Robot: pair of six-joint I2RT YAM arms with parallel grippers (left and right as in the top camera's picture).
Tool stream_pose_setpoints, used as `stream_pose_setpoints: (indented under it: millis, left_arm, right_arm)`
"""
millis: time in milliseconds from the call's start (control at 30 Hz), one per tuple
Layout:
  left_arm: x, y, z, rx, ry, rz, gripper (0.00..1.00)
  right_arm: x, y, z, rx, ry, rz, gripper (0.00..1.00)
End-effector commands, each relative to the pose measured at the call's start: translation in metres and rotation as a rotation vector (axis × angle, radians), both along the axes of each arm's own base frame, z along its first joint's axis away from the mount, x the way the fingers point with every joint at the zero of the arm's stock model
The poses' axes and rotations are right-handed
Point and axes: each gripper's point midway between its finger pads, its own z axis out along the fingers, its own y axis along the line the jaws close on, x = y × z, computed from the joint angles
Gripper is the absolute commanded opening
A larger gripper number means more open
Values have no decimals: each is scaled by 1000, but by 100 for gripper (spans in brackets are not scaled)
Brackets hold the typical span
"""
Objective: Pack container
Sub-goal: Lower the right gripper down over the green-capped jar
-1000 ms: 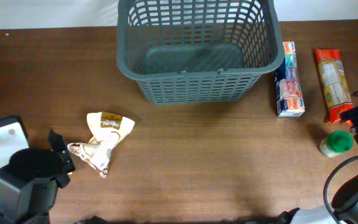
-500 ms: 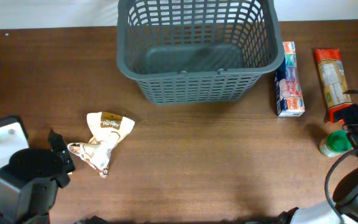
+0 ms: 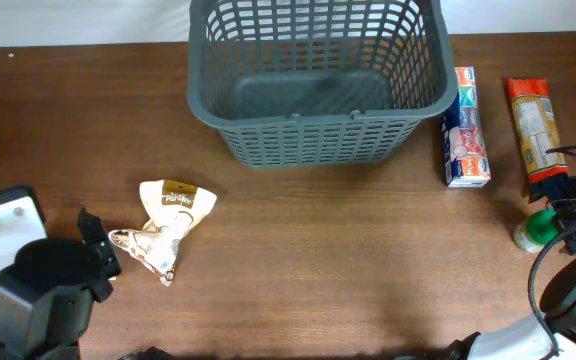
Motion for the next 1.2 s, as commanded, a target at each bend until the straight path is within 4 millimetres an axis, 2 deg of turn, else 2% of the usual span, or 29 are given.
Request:
stream_pose_setpoints:
  millis: [0,400,767,1167]
  left_arm:
    - [0,0,0,2,0,0,99]
    - [0,0,0,2,0,0,99]
    - [0,0,0,2,0,0,99]
    - [0,0,0,2,0,0,99]
  right_arm:
    - [0,-3,-10,-5,34,23,99]
    - [5,-6,-12,-19,14,23,99]
    - [0,-3,-27,-4,32,23,99]
    - [4,-5,-29,-15,17,23,99]
